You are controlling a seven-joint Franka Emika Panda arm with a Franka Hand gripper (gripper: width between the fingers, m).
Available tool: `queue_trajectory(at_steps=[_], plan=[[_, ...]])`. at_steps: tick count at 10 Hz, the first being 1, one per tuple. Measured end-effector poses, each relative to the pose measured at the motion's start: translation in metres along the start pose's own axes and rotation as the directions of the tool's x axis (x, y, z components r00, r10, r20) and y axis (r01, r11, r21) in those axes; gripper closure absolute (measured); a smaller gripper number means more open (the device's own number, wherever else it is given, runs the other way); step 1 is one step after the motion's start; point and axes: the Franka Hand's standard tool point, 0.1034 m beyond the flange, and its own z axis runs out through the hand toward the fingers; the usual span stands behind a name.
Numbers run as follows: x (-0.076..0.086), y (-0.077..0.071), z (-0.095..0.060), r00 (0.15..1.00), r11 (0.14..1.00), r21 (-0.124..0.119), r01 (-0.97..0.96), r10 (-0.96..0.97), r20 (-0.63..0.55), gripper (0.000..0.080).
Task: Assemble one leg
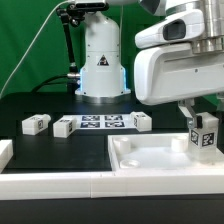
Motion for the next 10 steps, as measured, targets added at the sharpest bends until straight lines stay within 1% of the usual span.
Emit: queue_trajectory(at_steps=[2, 4, 5, 6, 7, 8, 9, 10], plan=[[-0.001, 0.004, 0.001, 0.976, 0.976, -0.007, -0.218, 0.218, -0.007, 0.0509], [-0.001, 0.008, 0.001, 0.915, 0.915, -0.013, -0.403, 0.403, -0.014, 0.0509], [-0.002, 0.011, 0.0, 0.849, 0.849, -0.014, -0.529, 0.528, -0.027, 0.0509], [-0.004, 0.012, 0.0, 0.763, 0.763, -0.013, -0.646, 0.645, -0.038, 0.0509], [-0.008, 0.011, -0.001, 0.634, 0.634, -0.018, -0.773, 0.772, -0.052, 0.0509], [-0.009, 0.011, -0.001, 0.577, 0.577, -0.023, -0.817, 0.814, -0.064, 0.0508], [-0.011, 0.013, -0.001, 0.478, 0.478, -0.019, -0.878, 0.876, -0.068, 0.0508], [-0.012, 0.014, -0.001, 0.41, 0.409, -0.02, -0.912, 0.909, -0.071, 0.0507]])
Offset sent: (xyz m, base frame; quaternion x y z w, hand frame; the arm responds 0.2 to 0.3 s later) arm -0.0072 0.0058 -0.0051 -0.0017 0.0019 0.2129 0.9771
